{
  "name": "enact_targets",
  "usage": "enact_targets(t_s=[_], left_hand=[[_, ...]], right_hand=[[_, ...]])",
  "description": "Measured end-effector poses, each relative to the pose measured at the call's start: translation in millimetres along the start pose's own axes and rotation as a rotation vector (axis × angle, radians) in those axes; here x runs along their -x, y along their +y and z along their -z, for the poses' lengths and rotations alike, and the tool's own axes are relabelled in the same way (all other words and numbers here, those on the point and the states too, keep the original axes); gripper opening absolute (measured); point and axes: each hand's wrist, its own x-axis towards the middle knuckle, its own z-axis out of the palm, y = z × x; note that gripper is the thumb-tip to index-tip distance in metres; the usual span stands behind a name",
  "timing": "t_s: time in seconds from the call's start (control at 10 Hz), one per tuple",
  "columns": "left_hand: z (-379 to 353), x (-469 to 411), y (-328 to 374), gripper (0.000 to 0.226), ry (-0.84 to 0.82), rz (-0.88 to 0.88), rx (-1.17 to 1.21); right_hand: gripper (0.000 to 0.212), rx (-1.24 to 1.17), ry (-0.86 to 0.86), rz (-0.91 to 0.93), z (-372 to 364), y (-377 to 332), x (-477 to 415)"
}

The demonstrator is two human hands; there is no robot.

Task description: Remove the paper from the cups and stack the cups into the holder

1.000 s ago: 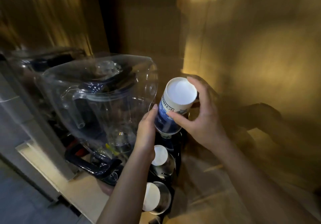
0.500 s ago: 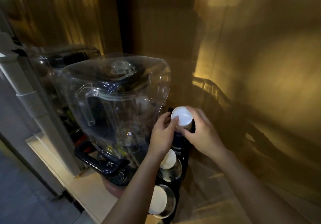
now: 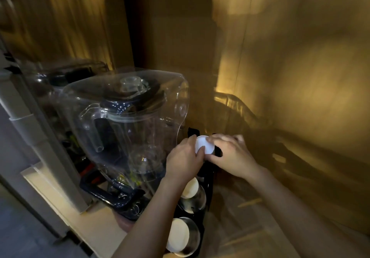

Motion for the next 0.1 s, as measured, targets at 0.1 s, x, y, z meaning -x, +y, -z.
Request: enact_targets(t_s=[0.1], left_hand=[[10.9,-10.1,13.0,0.05,0.094,-0.07,0.027]], right_hand=[[0.05,-0.007,0.071,0.039,23.0,5.6,2.0]])
